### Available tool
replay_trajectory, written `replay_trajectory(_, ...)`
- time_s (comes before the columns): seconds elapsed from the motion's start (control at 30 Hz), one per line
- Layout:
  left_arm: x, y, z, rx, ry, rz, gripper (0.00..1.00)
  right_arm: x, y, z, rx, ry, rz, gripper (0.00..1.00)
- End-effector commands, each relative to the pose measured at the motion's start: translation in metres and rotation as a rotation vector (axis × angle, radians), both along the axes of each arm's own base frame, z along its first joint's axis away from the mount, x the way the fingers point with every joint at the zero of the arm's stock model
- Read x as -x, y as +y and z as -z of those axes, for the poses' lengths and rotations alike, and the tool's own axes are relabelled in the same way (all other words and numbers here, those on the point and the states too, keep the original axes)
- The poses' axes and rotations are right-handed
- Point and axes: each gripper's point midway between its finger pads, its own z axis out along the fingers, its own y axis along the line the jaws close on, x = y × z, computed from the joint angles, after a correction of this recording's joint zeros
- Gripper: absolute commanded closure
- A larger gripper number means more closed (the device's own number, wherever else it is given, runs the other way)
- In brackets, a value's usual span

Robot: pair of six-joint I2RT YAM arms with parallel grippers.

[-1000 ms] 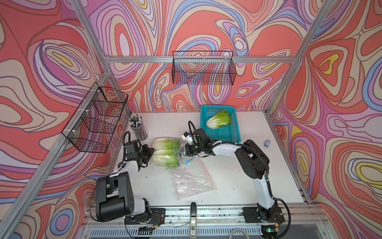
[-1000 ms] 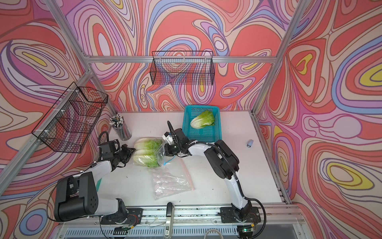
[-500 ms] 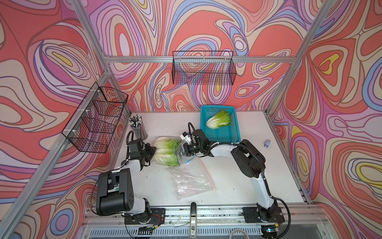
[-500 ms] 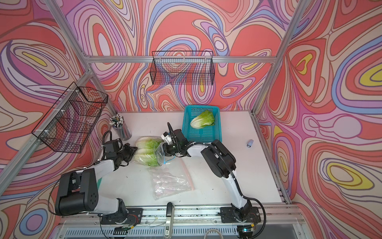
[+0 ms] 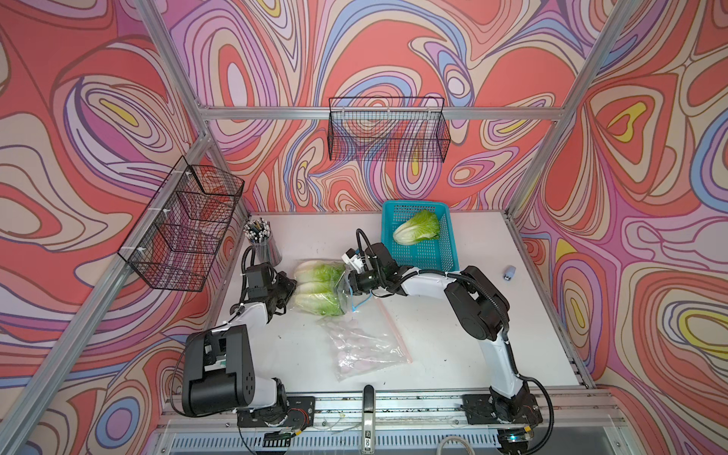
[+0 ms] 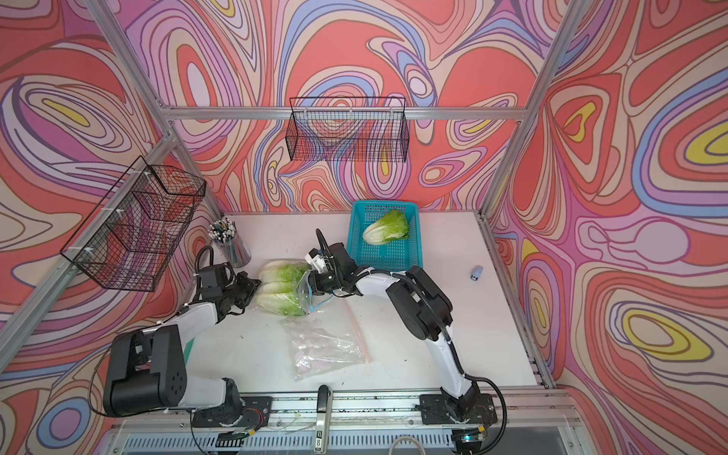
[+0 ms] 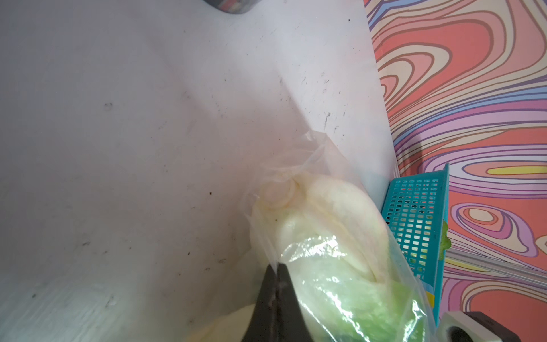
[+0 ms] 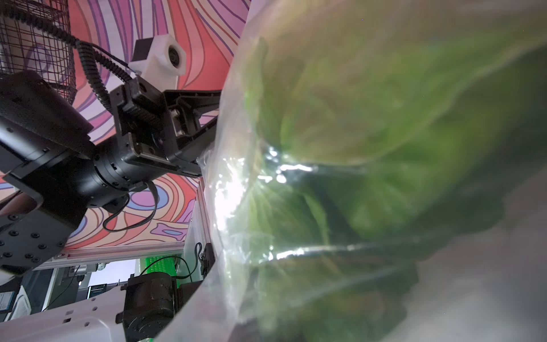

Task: Open the zip-top bag and take out the chinese cabbages
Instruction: Pick up the Chinese cabbage from the zipper food storage bag.

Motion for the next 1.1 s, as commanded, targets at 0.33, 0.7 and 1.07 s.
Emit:
replay_trajectory(0.33,-0.001,0.028,-0.015,-0.069,0.013,-0.059,1.0,-0.012,-0.024,-0.031,0.025,-0.096,0.032,1.0)
replay_trajectory(0.7,0.008,0.054,-0.014,-0.156,0.074,-0.145,1.0,-0.021,-0.041,-0.039,0.031,-0.112,0.065,1.0)
replay_trajectory(1.07,0.012,0.071,-0.017,-0.236,0.089,-0.184,1.0,-0.024,-0.053,-0.041,0.041,-0.115,0.082,1.0)
